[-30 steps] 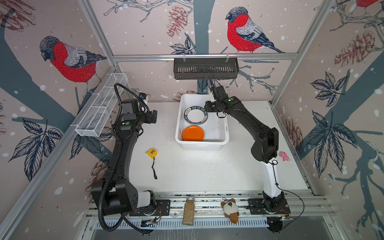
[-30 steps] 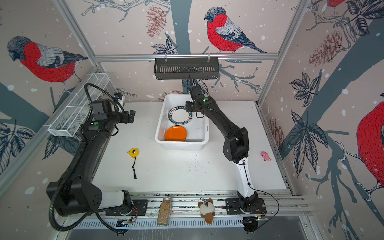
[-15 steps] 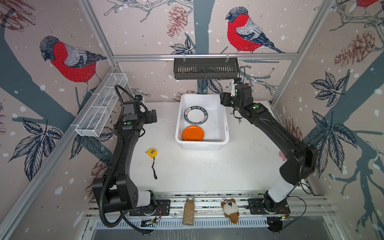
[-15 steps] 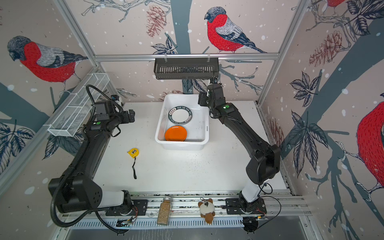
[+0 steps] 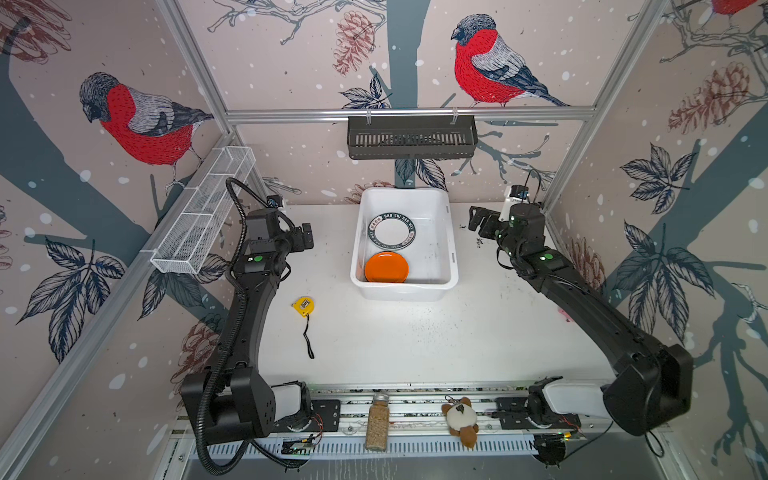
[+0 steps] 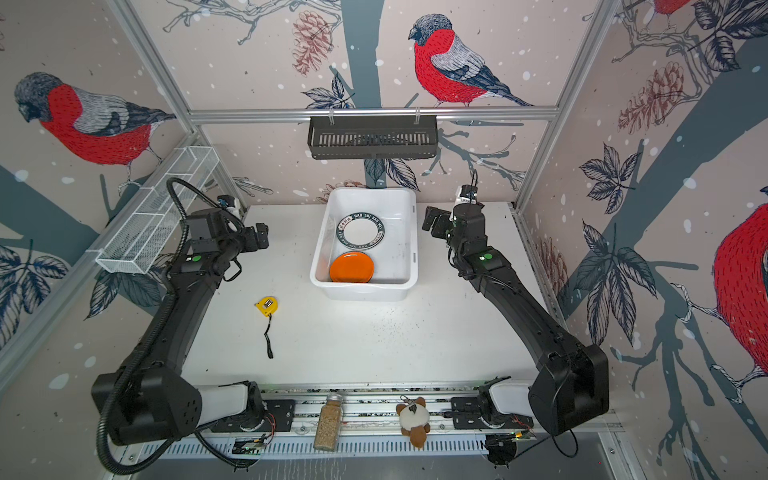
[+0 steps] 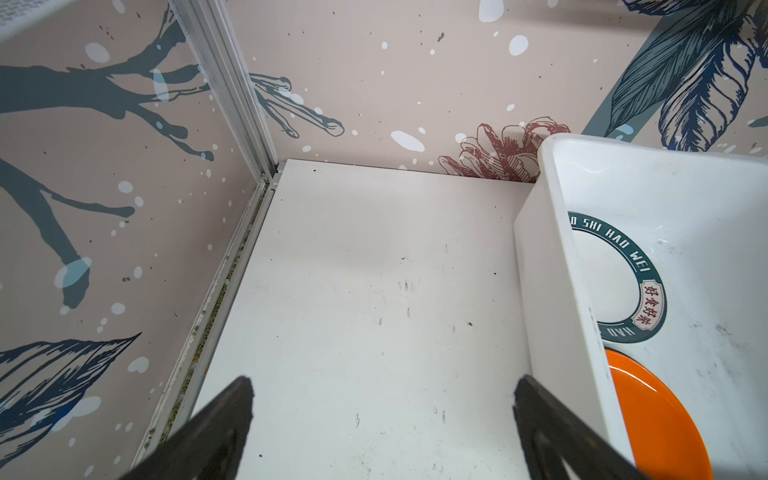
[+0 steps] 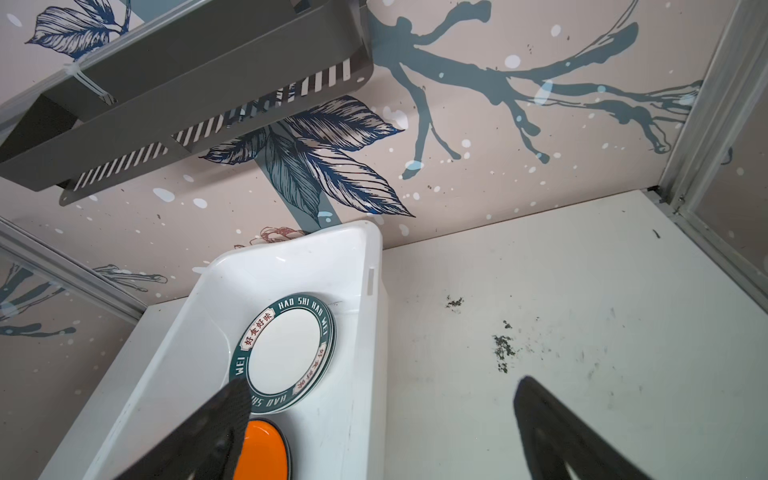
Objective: Place the plates into the plastic bin on the countertop
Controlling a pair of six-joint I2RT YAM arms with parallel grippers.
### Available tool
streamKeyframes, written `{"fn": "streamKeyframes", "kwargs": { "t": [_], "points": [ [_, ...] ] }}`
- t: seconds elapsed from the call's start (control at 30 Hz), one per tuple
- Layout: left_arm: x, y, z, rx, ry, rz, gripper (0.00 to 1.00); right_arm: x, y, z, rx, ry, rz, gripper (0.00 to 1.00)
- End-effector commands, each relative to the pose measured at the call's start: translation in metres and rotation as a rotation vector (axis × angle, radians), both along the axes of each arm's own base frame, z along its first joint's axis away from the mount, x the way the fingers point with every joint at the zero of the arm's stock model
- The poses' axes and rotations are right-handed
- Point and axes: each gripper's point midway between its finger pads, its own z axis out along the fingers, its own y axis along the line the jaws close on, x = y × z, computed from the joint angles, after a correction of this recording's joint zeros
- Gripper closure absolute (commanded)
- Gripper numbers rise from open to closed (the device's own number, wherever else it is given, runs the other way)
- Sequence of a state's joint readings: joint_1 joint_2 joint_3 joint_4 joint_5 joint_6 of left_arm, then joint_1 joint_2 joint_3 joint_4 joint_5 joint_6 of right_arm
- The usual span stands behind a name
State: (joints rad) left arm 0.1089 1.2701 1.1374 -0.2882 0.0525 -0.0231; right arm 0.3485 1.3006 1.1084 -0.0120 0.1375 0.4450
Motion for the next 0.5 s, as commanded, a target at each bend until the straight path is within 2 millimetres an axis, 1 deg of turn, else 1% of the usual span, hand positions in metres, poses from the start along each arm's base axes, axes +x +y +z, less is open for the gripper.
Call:
{"fn": "streamKeyframes", "kwargs": {
  "t": [0.0, 0.07, 0.1, 0.13, 0.23, 0.27, 0.3, 0.37, 0.4, 0.43, 0.47],
  "points": [
    [0.003, -0.003, 0.012, 0.022, -0.09, -0.026, 0.03, -0.003, -0.013, 0.004, 0.005, -0.065, -0.03, 0.0],
    [-0.001, -0.006, 0.009, 0.012, -0.131, -0.038, 0.03, -0.011, -0.021, 0.002, -0.018, -0.113, -0.034, 0.0],
    [-0.004, -0.008, 0.005, -0.008, -0.152, -0.035, 0.03, -0.014, -0.029, 0.002, -0.028, -0.151, -0.065, 0.0],
    [-0.007, -0.009, 0.001, -0.03, -0.172, -0.026, 0.03, -0.019, -0.039, -0.006, -0.035, -0.174, -0.103, 0.0],
    [-0.019, -0.012, -0.016, -0.073, -0.199, -0.019, 0.03, -0.033, -0.059, -0.018, -0.044, -0.256, -0.15, 0.0],
    [-0.024, -0.012, -0.019, -0.082, -0.215, -0.015, 0.03, -0.037, -0.067, -0.023, -0.044, -0.269, -0.185, 0.0],
    [-0.03, -0.014, -0.028, -0.092, -0.233, -0.017, 0.03, -0.04, -0.08, -0.032, -0.039, -0.266, -0.242, 0.0],
    [-0.042, -0.015, -0.039, -0.091, -0.29, -0.019, 0.03, -0.047, -0.097, -0.048, -0.034, -0.252, -0.308, 0.0],
    [-0.048, -0.018, -0.042, -0.086, -0.33, -0.032, 0.03, -0.051, -0.102, -0.057, -0.035, -0.255, -0.322, 0.0],
    [-0.055, -0.021, -0.052, -0.076, -0.361, -0.05, 0.03, -0.054, -0.106, -0.065, -0.047, -0.252, -0.331, 0.0],
    [-0.061, -0.022, -0.056, -0.063, -0.391, -0.06, 0.03, -0.058, -0.109, -0.071, -0.06, -0.251, -0.341, 0.0]
  ]
}}
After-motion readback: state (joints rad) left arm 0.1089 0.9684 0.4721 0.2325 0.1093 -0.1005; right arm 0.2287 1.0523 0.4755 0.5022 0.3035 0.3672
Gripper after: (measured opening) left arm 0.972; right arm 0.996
